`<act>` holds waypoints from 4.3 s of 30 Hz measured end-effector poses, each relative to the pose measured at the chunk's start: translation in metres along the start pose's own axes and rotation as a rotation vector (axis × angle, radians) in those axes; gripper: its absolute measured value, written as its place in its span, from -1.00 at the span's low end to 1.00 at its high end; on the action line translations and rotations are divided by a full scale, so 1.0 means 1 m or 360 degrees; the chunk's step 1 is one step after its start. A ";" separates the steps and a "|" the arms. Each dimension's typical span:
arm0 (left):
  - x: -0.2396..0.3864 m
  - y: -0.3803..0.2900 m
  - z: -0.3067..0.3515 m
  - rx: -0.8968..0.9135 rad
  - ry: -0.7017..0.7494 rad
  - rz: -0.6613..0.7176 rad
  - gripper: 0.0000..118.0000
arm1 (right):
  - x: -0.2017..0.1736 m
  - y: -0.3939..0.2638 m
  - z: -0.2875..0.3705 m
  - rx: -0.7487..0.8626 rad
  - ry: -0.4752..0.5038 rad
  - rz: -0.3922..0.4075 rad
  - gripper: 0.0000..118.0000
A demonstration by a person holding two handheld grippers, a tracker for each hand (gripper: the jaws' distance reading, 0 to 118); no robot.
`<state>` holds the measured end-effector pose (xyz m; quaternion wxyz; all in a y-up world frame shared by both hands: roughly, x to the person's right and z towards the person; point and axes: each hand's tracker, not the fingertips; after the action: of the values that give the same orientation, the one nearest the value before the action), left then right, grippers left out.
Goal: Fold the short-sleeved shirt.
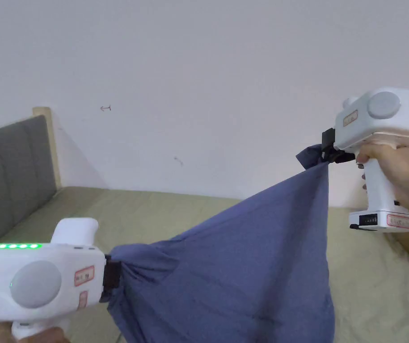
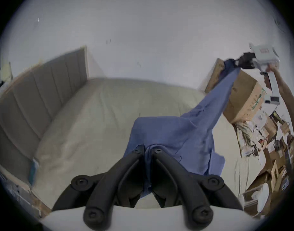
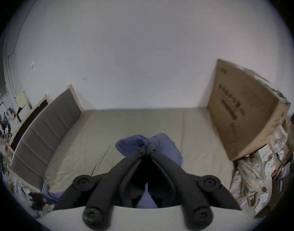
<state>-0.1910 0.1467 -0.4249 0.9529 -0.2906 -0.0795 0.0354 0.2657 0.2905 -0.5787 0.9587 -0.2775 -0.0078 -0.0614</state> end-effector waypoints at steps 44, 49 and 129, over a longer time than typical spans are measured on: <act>0.046 0.417 -0.106 0.0864 0.0371 -0.0256 -0.91 | 0.025 0.194 -0.024 0.0521 0.0015 -0.0383 -0.99; 0.028 0.347 -0.194 0.0564 0.0446 -0.0324 -0.91 | 0.025 0.138 -0.102 0.0264 -0.0021 -0.0342 -0.99; -0.045 -0.163 -0.091 -0.0552 0.0069 0.0110 -1.00 | -0.006 -0.395 -0.047 -0.0656 0.0107 -0.0075 -1.00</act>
<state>-0.2164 -0.0436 -0.4138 0.8881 -0.4540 -0.0538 0.0477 0.2108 -0.0651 -0.4093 0.8796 -0.4654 0.0305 -0.0933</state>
